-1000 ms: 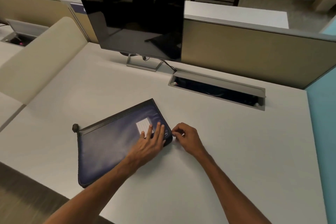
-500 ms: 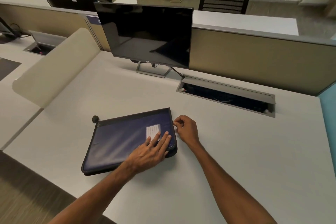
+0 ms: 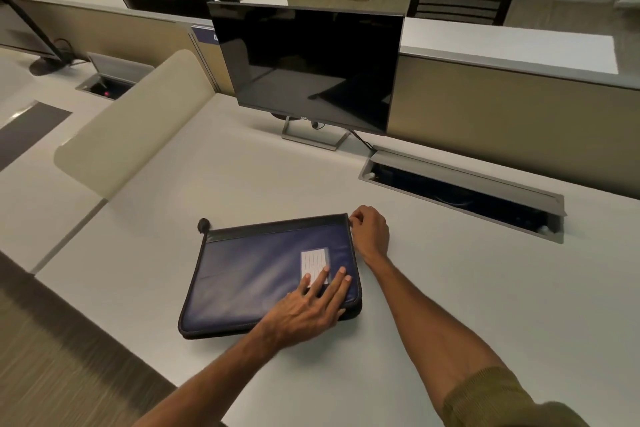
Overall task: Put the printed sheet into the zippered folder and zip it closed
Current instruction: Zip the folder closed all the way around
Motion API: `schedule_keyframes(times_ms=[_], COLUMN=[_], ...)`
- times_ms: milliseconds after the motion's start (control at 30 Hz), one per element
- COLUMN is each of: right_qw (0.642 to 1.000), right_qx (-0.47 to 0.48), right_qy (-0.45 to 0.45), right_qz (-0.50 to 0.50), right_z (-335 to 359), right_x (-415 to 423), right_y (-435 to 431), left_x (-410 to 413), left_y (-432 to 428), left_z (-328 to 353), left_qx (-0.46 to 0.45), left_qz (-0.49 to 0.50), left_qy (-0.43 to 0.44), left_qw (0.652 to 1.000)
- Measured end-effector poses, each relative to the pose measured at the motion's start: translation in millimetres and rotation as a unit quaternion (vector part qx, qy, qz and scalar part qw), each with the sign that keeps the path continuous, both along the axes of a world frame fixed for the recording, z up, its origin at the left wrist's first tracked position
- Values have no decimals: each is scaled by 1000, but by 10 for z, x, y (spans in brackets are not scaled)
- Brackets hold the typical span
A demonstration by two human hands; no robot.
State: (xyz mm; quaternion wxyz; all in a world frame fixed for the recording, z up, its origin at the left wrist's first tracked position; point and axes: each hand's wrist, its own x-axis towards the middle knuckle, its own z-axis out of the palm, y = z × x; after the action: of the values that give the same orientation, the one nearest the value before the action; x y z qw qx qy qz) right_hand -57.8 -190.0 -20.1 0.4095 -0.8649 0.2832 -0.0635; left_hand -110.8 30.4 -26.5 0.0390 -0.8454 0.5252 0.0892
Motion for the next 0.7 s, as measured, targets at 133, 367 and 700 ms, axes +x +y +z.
schedule_keyframes(times_ms=[133, 367, 700], right_qw=[1000, 999, 989], right_qx=[-20, 4, 95], right_qy=[19, 39, 67], right_qz=[2, -5, -89], right_z=[3, -20, -127], right_x=[123, 191, -621], right_y=[-12, -29, -136], left_x=[30, 47, -111], left_y=[-42, -34, -239], left_z=[-9, -6, -45], left_qx=[-22, -7, 50], left_qz=[16, -27, 2], left_qy=[11, -7, -14], left_qw=[1000, 1000, 999])
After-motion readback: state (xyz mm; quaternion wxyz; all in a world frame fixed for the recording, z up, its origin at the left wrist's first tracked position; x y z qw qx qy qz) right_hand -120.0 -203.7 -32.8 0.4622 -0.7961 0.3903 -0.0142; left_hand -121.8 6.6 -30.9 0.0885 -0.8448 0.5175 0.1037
